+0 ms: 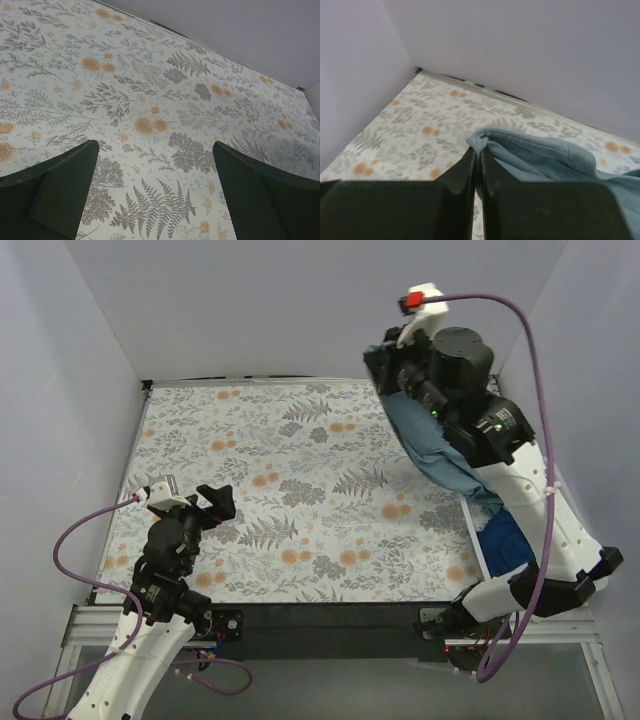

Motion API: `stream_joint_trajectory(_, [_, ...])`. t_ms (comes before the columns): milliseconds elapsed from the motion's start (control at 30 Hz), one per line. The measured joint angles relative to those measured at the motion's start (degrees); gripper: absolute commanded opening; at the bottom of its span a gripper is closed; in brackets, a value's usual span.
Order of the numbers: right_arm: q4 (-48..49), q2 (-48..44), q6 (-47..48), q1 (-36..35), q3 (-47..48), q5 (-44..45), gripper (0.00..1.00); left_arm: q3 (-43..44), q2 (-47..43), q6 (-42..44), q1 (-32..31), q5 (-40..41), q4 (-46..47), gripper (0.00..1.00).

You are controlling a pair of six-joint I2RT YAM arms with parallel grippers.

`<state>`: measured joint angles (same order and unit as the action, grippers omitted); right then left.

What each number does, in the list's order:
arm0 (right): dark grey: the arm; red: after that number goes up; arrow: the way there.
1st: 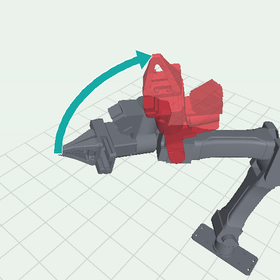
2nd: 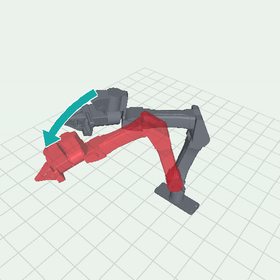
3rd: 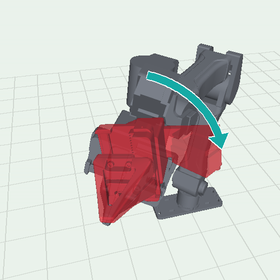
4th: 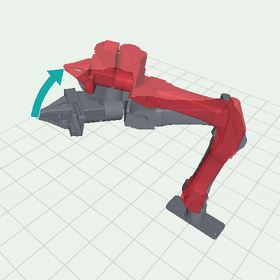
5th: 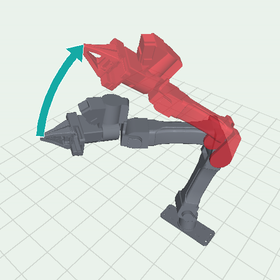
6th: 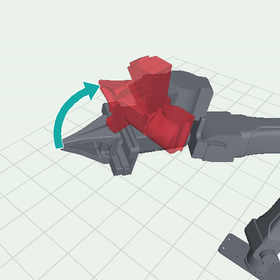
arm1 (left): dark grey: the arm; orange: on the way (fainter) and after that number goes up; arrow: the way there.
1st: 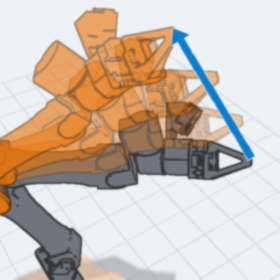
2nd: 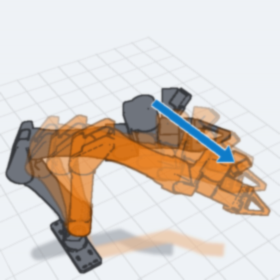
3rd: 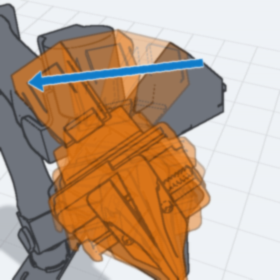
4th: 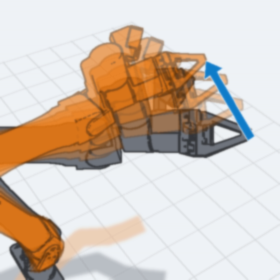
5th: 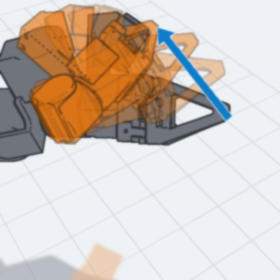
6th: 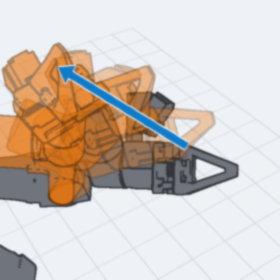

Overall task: Fold and stack the t-shirts
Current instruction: Move the tshirt to the center of the board

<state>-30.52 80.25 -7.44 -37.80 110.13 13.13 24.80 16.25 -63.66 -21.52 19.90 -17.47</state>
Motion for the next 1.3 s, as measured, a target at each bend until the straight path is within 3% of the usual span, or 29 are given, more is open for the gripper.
stream_joint_trajectory(33, [0.17, 2.14, -0.15, -3.26, 1.97, -0.35, 0.4, 0.0, 0.04, 0.0, 0.0, -0.02, -0.02, 0.98])
stream_joint_trajectory(100, [0.28, 6.01, -0.24, -9.05, 3.78, -1.33, 0.64, 0.0, 0.09, 0.0, 0.0, 0.0, 0.0, 0.98])
stream_joint_trajectory(267, [-1.64, 10.82, 0.0, -15.5, -3.63, -3.34, 0.66, 0.0, 0.11, 0.0, -0.02, 0.0, 0.0, 0.98])
stream_joint_trajectory(333, [-3.37, 10.16, -0.17, -15.63, -9.07, -2.8, 0.73, 0.0, 0.11, 0.0, -0.04, 0.0, 0.0, 0.98])
stream_joint_trajectory(467, [-5.16, 2.67, -0.66, -14.03, -24.35, 6.56, 0.79, 0.0, 0.15, 0.0, -0.04, 0.0, 0.0, 0.98])
stream_joint_trajectory(533, [-5.66, -4.0, -2.03, -9.62, -31.78, 9.46, 0.81, 0.0, 0.15, 0.04, -0.04, -0.02, 0.0, 0.98])
stream_joint_trajectory(633, [-4.44, -15.23, -4.94, 7.06, -41.46, 12.5, 0.89, 0.0, 0.22, 0.2, -0.04, -0.07, 0.0, 0.98])
stream_joint_trajectory(733, [-2.73, -22.82, -7.96, 22.99, -48.68, 13.62, 0.91, 0.0, 0.22, 0.22, -0.04, -0.35, 0.04, 0.98])
stream_joint_trajectory(833, [1.31, -25.9, -11.02, 35.89, -55.84, 7.76, 0.91, 0.0, 0.22, 0.22, -0.04, -0.48, 0.04, 0.98])
stream_joint_trajectory(933, [4.81, -24.11, -13.66, 44.28, -61.22, -0.04, 0.91, 0.0, 0.24, 0.22, -0.04, -0.63, 0.04, 0.98])
stream_joint_trajectory(1133, [12.79, -17.81, -16.76, 47.21, -70.07, -14.51, 0.85, 0.0, 0.33, 0.22, -0.04, -0.7, 0.04, 0.98])
stream_joint_trajectory(1300, [19.3, -14.03, -17.33, 47.19, -71.08, -22.25, 0.72, 0.0, 0.33, 0.22, -0.04, -0.83, 0.07, 0.98])
